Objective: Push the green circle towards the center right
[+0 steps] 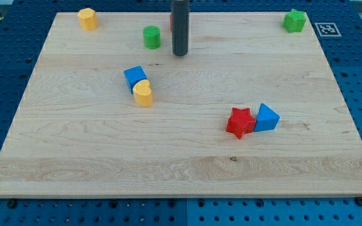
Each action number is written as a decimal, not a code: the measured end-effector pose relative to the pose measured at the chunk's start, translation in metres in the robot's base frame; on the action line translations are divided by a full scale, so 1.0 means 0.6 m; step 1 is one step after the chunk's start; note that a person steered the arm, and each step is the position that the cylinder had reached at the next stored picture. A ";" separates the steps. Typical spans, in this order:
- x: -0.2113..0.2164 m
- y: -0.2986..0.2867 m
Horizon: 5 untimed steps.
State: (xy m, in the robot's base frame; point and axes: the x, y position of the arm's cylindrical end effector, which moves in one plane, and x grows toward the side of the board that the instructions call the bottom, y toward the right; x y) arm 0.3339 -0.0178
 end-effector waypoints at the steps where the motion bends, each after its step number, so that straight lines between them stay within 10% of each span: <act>1: 0.023 -0.073; 5: -0.071 -0.167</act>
State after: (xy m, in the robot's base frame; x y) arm 0.2911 -0.1183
